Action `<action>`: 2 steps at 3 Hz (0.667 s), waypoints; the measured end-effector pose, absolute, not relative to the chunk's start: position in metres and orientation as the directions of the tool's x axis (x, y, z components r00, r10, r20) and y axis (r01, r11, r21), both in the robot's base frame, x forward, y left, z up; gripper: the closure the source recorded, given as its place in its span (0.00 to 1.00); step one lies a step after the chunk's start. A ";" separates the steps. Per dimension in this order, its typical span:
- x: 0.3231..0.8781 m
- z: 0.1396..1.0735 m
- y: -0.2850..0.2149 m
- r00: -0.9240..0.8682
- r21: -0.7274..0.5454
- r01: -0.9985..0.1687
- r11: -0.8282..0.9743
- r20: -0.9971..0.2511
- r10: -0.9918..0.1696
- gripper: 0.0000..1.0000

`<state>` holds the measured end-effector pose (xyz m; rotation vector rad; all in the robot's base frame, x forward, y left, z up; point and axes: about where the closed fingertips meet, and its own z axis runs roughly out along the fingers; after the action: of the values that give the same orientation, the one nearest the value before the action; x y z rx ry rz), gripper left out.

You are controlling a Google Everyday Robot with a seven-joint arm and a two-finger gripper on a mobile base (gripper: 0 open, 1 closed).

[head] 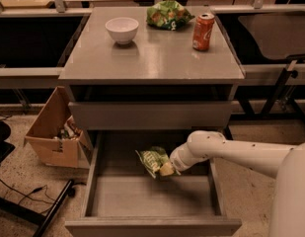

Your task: Place green jalapeno chip bag into middle drawer

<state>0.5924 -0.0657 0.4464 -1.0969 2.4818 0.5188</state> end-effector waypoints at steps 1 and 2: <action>0.593 0.446 -0.066 -0.623 0.176 -0.759 0.626 -0.476 -0.621 0.53; 0.593 0.446 -0.066 -0.623 0.176 -0.759 0.626 -0.476 -0.621 0.30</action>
Offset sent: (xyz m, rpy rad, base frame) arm 0.0001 -0.0003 0.0001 -0.0027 -0.0017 0.0024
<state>0.5925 -0.0659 0.4465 -1.1012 2.4808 0.5152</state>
